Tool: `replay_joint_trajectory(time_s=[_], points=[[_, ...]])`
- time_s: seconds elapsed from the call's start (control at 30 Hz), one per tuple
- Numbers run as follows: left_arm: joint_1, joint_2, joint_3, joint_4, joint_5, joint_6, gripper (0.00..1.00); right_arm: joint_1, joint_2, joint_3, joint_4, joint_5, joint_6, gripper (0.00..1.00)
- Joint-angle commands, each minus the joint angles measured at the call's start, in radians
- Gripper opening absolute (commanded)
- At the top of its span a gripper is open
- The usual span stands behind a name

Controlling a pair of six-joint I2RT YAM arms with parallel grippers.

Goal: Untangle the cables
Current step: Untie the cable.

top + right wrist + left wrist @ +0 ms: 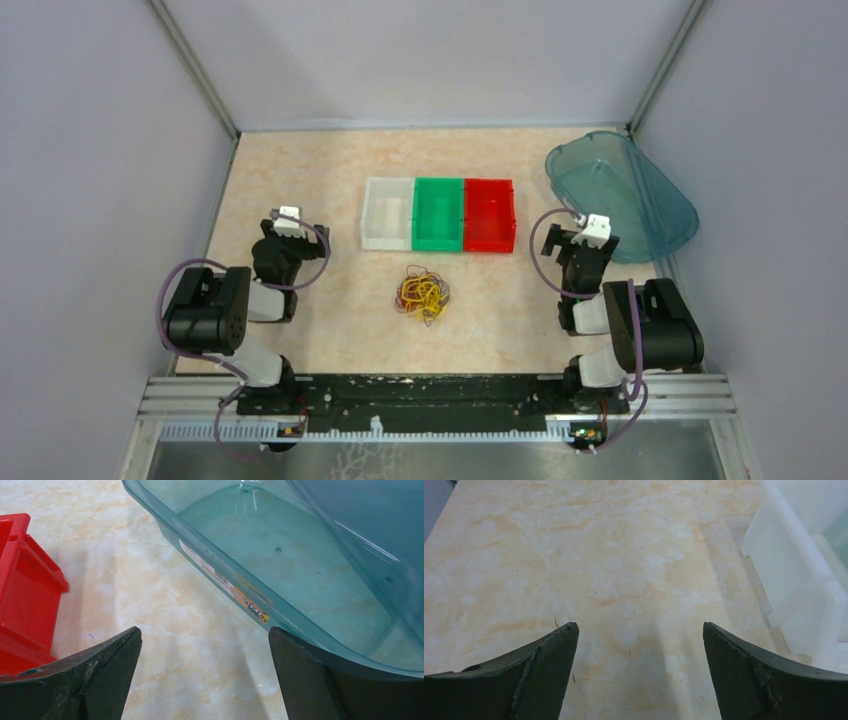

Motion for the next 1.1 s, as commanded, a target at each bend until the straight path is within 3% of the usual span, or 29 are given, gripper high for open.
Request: replay_joint_trajectory(time_s=[0.0,0.5,0.57,0.67,0.77,0.97,1.07], points=[[-0.004,-0.002,-0.004,0.022,-0.004,0.004,0.99,0.004,-0.011,0.024,0.051,-0.006,-0.011,0.99],[-0.003,-0.031,-0.003,0.018,0.023,0.006,1.00,0.003,-0.036,0.034,0.002,0.057,0.018,0.99],[-0.003,-0.088,0.035,-0.109,0.061,0.023,1.00,0.007,-0.106,0.100,-0.176,0.096,0.018,0.99],[-0.004,-0.173,0.154,-0.449,0.179,0.098,1.00,0.009,-0.170,0.332,-0.653,0.156,0.022,0.99],[-0.003,-0.212,0.241,-0.663,0.206,0.122,1.00,0.009,-0.194,0.466,-0.907,0.206,0.069,0.99],[-0.002,-0.309,0.358,-0.918,0.257,0.138,1.00,0.006,-0.487,0.340,-0.812,0.119,0.338,0.99],[-0.002,-0.341,0.430,-1.058,0.341,0.129,1.00,0.001,-0.562,0.332,-0.848,-0.064,0.419,0.99]])
